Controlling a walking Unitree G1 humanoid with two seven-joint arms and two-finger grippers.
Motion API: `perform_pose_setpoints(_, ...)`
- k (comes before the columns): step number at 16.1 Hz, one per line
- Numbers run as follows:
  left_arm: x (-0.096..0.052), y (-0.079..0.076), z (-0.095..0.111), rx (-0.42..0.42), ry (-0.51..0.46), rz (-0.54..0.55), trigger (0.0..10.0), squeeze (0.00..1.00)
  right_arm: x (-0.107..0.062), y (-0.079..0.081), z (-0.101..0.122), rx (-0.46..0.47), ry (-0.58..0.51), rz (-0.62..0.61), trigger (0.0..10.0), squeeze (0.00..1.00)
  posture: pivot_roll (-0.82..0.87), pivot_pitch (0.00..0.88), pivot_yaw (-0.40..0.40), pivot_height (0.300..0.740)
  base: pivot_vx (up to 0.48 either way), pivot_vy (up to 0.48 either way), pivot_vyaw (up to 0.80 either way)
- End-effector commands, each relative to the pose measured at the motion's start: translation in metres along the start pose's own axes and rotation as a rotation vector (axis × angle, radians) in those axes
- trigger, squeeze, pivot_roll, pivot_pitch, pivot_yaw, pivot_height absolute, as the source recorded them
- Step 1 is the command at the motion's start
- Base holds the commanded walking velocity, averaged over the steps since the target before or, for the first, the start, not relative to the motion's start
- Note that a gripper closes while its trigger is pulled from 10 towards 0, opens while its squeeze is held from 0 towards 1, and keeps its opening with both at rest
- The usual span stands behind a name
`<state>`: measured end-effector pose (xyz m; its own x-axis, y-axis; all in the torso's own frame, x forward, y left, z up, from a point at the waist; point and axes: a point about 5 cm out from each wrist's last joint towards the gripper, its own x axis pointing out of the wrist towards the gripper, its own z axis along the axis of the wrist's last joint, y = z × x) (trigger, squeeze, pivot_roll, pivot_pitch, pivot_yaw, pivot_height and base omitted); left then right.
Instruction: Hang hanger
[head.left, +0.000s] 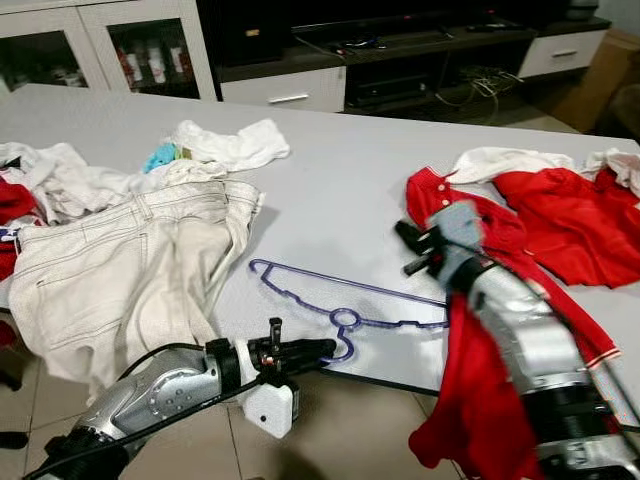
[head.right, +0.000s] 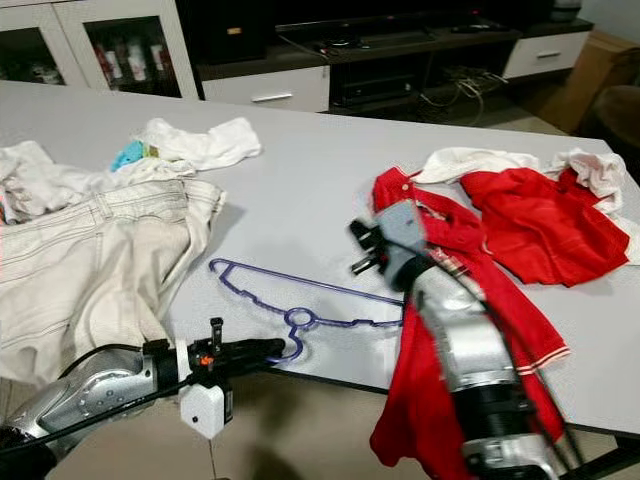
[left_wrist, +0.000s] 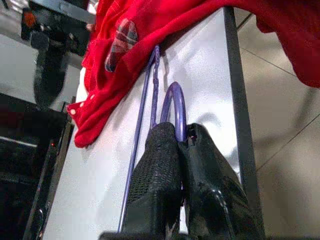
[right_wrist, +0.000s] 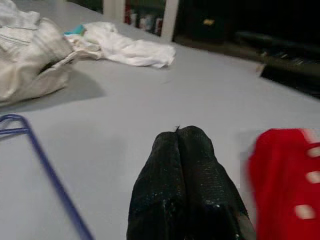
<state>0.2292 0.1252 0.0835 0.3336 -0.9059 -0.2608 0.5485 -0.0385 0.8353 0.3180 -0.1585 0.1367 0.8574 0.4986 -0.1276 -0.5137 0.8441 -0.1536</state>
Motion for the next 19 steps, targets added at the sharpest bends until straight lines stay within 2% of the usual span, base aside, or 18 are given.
perform_pose_setpoints(1, 0.003, 0.004, 0.001, 0.007, -0.004, -0.005, 0.0, 0.0, -0.001, -0.004, 0.01, -0.025, -0.039, -0.012, 10.0, 0.0, -0.07, 0.0, 0.028, 0.74, 0.0, 0.0, 0.0)
perform_pose_setpoints(3, 0.005, 0.007, 0.0, 0.003, -0.004, 0.007, 0.0, 0.0, -0.005, -0.008, 0.011, -0.028, -0.044, -0.026, 10.0, 0.0, -0.07, 0.0, 0.028, 0.74, 0.0, 0.0, 0.0)
perform_pose_setpoints(6, 0.009, 0.021, -0.006, -0.052, 0.021, 0.098, 0.0, 0.0, -0.011, -0.01, 0.004, -0.019, -0.028, -0.052, 10.0, 0.0, -0.07, 0.0, 0.026, 0.74, 0.0, 0.0, 0.0)
perform_pose_setpoints(10, 0.014, 0.04, -0.012, -0.214, 0.047, 0.266, 0.0, 0.0, -0.02, -0.011, -0.001, 0.015, -0.041, -0.128, 10.0, 0.0, -0.08, 0.0, 0.024, 0.74, 0.0, 0.0, 0.0)
perform_pose_setpoints(11, 0.019, 0.043, -0.013, -0.31, 0.038, 0.316, 1.5, 0.0, -0.025, -0.012, -0.002, 0.024, -0.056, -0.174, 10.0, 0.0, -0.08, 0.0, 0.024, 0.74, 0.0, 0.0, 0.0)
perform_pose_setpoints(12, 0.02, 0.043, -0.013, -0.331, 0.034, 0.322, 1.5, 0.0, -0.026, -0.013, -0.002, 0.025, -0.06, -0.182, 10.0, 0.0, -0.08, 0.0, 0.024, 0.74, 0.0, 0.0, 0.0)
perform_pose_setpoints(13, 0.024, 0.043, -0.011, -0.38, 0.022, 0.327, 5.0, 0.0, -0.03, -0.016, 0.0, 0.006, -0.07, -0.204, 10.0, 0.0, -0.09, 0.0, 0.027, 0.74, 0.0, 0.0, 0.0)
perform_pose_setpoints(14, 0.026, 0.042, -0.011, -0.394, 0.018, 0.317, 8.6, 0.0, -0.032, -0.018, 0.002, -0.031, -0.068, -0.215, 10.0, 0.0, -0.09, 0.0, 0.027, 0.74, 0.0, 0.0, 0.0)
perform_pose_setpoints(15, 0.028, 0.042, -0.01, -0.393, 0.015, 0.303, 10.0, 0.0, -0.035, -0.021, 0.004, -0.057, -0.074, -0.223, 10.0, 0.0, -0.1, 0.0, 0.027, 0.74, 0.0, 0.0, 0.0)
perform_pose_setpoints(19, 0.03, 0.052, -0.013, -0.389, 0.015, 0.299, 10.0, 0.0, -0.051, -0.039, 0.021, -0.171, -0.108, -0.269, 10.0, 0.0, -0.1, 0.0, 0.017, 0.74, 0.0, 0.0, 0.0)
